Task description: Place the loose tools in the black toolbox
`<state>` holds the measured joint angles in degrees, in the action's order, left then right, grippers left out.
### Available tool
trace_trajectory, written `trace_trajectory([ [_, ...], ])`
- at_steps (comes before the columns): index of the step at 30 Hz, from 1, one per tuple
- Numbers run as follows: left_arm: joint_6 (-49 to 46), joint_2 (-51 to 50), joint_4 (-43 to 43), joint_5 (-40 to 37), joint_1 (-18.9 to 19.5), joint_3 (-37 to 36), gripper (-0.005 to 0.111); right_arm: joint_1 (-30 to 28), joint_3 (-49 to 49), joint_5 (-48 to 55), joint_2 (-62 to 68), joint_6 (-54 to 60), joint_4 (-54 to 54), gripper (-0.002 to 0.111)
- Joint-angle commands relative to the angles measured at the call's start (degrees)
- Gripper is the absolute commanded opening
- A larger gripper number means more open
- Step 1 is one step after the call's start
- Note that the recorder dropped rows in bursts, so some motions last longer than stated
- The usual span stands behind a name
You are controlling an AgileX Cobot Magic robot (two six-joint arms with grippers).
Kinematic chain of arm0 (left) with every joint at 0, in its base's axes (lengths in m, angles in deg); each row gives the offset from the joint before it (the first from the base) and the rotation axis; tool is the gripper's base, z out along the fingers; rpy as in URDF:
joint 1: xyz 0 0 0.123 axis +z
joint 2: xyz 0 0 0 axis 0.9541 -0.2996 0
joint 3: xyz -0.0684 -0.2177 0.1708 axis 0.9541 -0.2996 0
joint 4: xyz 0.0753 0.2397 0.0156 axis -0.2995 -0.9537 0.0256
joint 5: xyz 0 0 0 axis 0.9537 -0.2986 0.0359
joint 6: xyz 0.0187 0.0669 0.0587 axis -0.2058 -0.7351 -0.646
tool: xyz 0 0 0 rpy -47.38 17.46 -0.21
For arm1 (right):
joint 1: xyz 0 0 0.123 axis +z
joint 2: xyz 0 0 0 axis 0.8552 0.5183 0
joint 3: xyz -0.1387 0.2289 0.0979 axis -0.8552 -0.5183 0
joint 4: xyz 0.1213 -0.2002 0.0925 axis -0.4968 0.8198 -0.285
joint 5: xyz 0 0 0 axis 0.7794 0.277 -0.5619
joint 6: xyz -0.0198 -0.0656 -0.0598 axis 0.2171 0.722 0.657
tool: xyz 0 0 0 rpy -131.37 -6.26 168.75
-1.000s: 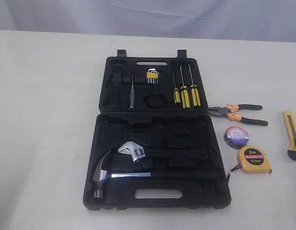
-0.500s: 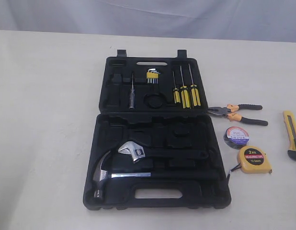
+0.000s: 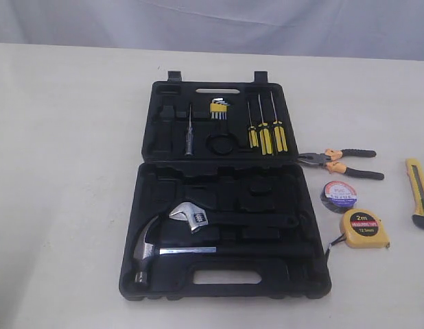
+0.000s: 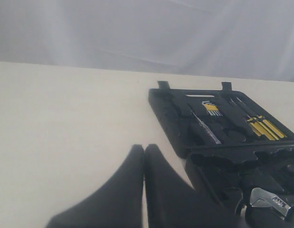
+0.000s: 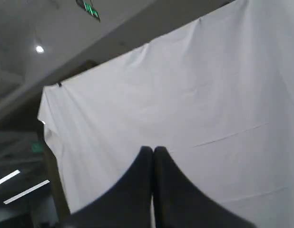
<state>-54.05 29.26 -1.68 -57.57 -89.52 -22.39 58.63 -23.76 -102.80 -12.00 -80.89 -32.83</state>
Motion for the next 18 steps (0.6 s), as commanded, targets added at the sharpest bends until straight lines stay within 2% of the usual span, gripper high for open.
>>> trace_trajectory([
  [1,-0.07,-0.23,-0.37,0.22,-0.26,-0.17,0.000,-0.30,1.18,9.01,-0.30,-5.89,-0.04,-0.001],
  [4,-0.07,-0.23,-0.37,0.22,-0.26,-0.17,0.000,-0.30,6.63,24.00,4.50,-5.73,-0.04,-0.001],
  [6,-0.07,-0.23,-0.37,0.22,-0.26,-0.17,0.000,-0.30,10.33,30.06,10.11,-3.79,-0.04,-0.001],
  [12,-0.07,-0.23,-0.37,0.22,-0.26,-0.17,0.000,2.26,23.18,40.62,33.71,0.30,-0.04,-0.001],
  [18,-0.07,-0.23,-0.37,0.22,-0.26,-0.17,0.000,6.04,37.62,58.04,57.58,9.76,-0.26,-0.001],
])
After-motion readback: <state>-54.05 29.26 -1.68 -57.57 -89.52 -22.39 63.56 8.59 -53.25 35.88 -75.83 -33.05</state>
